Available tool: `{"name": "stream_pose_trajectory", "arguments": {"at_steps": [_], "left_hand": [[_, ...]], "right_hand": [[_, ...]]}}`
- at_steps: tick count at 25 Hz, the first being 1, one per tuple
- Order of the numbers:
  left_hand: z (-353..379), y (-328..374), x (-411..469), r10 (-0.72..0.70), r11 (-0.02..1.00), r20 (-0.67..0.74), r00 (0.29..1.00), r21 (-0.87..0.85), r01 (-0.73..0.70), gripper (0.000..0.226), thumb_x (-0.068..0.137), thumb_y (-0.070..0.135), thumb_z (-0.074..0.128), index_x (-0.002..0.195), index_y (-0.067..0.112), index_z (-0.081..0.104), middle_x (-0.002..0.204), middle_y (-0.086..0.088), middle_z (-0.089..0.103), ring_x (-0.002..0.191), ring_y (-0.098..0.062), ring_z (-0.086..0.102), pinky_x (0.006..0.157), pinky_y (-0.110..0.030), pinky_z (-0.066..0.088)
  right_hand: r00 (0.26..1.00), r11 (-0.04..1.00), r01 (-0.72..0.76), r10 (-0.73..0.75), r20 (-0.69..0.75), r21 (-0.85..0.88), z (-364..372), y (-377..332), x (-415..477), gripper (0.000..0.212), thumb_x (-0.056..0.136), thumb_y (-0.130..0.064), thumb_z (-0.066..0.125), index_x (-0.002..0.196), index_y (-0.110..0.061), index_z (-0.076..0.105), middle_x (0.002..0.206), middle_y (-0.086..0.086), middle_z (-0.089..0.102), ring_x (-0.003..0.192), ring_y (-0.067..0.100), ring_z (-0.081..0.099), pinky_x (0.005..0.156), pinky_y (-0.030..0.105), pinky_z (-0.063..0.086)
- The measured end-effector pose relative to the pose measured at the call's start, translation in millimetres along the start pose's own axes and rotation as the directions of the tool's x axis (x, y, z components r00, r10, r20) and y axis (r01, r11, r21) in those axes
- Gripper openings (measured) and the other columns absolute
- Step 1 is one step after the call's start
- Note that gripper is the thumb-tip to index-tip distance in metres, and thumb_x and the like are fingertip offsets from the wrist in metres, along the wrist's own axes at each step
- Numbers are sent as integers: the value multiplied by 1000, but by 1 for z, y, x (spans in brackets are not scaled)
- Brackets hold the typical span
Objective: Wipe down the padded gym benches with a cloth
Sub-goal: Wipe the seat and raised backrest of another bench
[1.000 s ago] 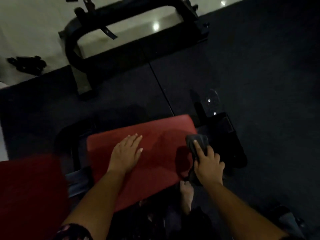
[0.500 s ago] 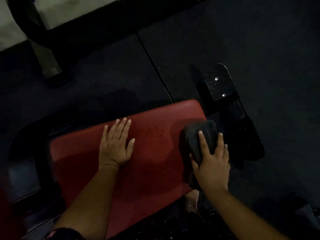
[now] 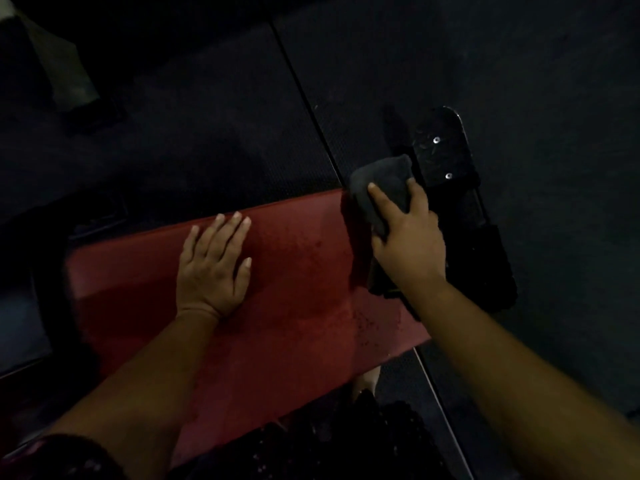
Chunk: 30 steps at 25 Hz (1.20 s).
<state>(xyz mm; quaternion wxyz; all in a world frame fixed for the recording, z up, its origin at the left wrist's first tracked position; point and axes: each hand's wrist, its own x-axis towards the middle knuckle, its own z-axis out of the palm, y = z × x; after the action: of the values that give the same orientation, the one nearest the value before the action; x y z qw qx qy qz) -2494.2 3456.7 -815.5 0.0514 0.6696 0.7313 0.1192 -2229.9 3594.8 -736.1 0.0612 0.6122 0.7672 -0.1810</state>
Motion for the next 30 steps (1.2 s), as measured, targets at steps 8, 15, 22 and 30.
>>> {"name": "stream_pose_trajectory", "arguments": {"at_steps": [8,15,22,30], "left_hand": [[2,0,-1,0,997,-50,999,-72,-4,51,93,31,42,142,16,46,137,-14,50,136,-32,39,117,-50,19],[4,-3,-2,-15,998,-61,998,-66,11,48,93,30,44,139,17,52,137,-12,52,137,-29,40,121,-42,12],[5,-3,-3,11,997,-68,998,-81,-16,47,96,31,42,141,19,49,138,-11,50,137,-29,40,121,-44,14],[4,-2,-2,10,997,-77,997,-71,-15,47,96,30,43,140,18,51,137,-11,52,137,-29,41,120,-45,16]], "right_hand": [[994,998,-69,67,92,14,36,63,-195,107,46,-11,93,137,-38,45,147,22,32,94,48,60,64,50,57],[997,998,69,-69,-42,-11,46,31,-116,62,78,-45,51,139,-39,42,150,23,32,118,51,46,89,60,47],[992,999,39,-43,-122,-38,18,-10,-7,63,84,-39,67,142,-40,42,151,19,31,121,48,41,88,57,47],[982,976,188,-184,43,-110,1,-34,4,64,88,-21,61,145,-40,40,150,16,30,112,45,44,78,49,49]]}}
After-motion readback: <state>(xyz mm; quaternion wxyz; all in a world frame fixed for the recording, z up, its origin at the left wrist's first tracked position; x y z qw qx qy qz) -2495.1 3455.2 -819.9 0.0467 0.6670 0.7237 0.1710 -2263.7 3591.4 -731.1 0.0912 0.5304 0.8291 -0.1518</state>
